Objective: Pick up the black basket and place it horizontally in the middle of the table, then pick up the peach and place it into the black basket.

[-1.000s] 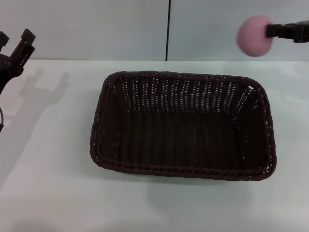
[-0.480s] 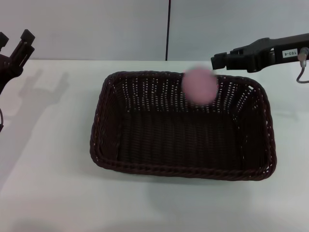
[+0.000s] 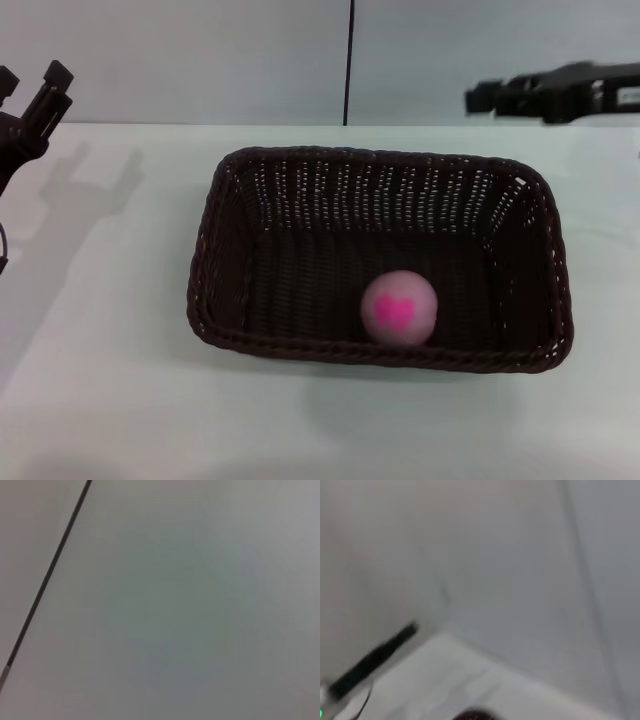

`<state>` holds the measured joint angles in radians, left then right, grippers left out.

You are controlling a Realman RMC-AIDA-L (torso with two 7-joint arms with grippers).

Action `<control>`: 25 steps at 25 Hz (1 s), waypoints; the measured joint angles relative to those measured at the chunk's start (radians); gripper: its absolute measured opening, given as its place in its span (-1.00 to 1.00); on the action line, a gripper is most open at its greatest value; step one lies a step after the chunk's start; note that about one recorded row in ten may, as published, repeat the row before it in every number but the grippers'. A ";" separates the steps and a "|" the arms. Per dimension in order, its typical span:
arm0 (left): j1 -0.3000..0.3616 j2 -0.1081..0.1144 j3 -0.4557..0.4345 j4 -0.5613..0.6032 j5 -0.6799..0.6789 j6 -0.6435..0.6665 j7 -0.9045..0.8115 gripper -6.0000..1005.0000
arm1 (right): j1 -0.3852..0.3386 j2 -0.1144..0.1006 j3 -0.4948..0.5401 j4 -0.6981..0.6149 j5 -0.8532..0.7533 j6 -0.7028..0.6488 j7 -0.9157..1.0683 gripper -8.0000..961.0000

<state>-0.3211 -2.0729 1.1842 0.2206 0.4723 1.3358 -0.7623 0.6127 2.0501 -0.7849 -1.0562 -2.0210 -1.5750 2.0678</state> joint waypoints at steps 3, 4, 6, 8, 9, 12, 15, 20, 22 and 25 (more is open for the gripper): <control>0.003 -0.001 0.000 -0.001 -0.002 0.006 0.000 0.62 | -0.042 0.009 0.114 0.078 0.100 0.041 -0.150 -0.40; 0.003 -0.001 0.000 -0.001 -0.002 0.006 0.000 0.62 | -0.060 0.010 0.147 0.122 0.146 0.062 -0.223 -0.40; 0.006 -0.001 0.000 -0.009 -0.017 0.018 0.000 0.62 | -0.092 0.010 0.203 0.208 0.230 0.109 -0.369 -0.40; 0.007 -0.001 0.000 -0.011 -0.021 0.021 0.000 0.62 | -0.123 0.011 0.264 0.318 0.319 0.165 -0.521 -0.40; 0.008 0.000 0.000 -0.015 -0.029 0.025 0.000 0.62 | -0.138 0.011 0.297 0.379 0.371 0.192 -0.598 -0.40; 0.008 0.000 0.000 -0.018 -0.041 0.028 0.000 0.62 | -0.174 0.010 0.408 0.552 0.527 0.232 -0.817 -0.39; 0.005 0.001 0.000 -0.023 -0.047 0.028 0.000 0.62 | -0.208 0.014 0.505 0.662 0.676 0.247 -0.991 -0.39; -0.007 0.000 0.000 -0.025 -0.048 0.022 0.000 0.62 | -0.240 0.017 0.566 0.704 0.764 0.265 -1.105 -0.39; -0.011 0.000 0.000 -0.026 -0.048 0.021 0.000 0.62 | -0.240 0.017 0.587 0.706 0.768 0.292 -1.107 -0.38; -0.011 -0.001 0.000 -0.026 -0.048 0.021 0.000 0.62 | -0.235 0.017 0.589 0.706 0.769 0.314 -1.109 -0.32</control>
<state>-0.3322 -2.0735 1.1842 0.1948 0.4248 1.3570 -0.7624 0.3774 2.0674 -0.1961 -0.3498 -1.2522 -1.2609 0.9590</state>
